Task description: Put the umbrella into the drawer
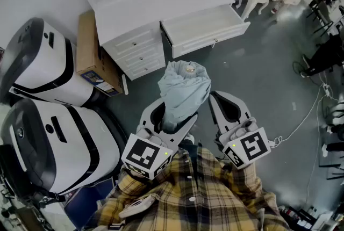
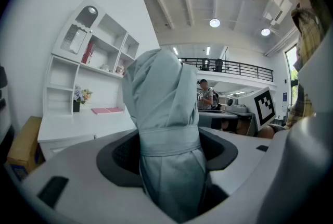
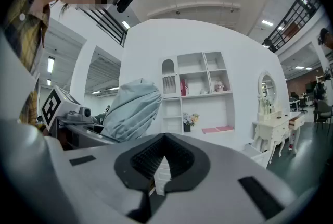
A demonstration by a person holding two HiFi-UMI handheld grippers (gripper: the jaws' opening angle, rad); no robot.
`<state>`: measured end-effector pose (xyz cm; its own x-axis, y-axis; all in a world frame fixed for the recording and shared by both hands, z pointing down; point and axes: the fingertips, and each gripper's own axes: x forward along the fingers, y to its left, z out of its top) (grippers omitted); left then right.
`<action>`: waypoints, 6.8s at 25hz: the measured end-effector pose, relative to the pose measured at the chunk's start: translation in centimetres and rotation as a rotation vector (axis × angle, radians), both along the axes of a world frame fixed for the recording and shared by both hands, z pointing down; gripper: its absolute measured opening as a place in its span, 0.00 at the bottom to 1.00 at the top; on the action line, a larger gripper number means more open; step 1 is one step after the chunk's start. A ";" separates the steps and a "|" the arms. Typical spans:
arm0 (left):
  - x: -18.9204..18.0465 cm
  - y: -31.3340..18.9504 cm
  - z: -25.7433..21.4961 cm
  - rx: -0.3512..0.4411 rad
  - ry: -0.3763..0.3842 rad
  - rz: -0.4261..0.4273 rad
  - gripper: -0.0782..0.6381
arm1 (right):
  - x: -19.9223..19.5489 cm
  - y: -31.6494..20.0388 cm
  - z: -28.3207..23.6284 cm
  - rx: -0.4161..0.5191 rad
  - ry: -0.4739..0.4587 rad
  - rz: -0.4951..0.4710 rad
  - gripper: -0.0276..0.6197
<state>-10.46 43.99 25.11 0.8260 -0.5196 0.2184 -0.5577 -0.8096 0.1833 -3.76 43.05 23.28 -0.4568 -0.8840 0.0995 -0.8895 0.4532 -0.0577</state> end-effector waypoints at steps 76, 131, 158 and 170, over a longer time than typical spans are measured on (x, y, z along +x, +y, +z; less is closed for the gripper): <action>3.9 -37.8 3.7 -0.093 -0.057 -0.016 0.55 | 7.7 -35.2 4.4 -0.133 -0.065 0.112 0.07; 13.7 -52.5 12.3 -0.238 -0.271 -0.078 0.55 | 13.8 -53.7 9.5 -0.283 -0.095 -0.160 0.07; 17.6 -49.8 27.6 -0.366 -0.508 0.184 0.55 | 17.0 -50.7 17.1 -0.437 -0.110 -0.053 0.07; 19.8 -49.5 34.3 -0.402 -0.607 0.298 0.55 | 18.2 -50.2 19.7 -0.488 -0.128 0.002 0.07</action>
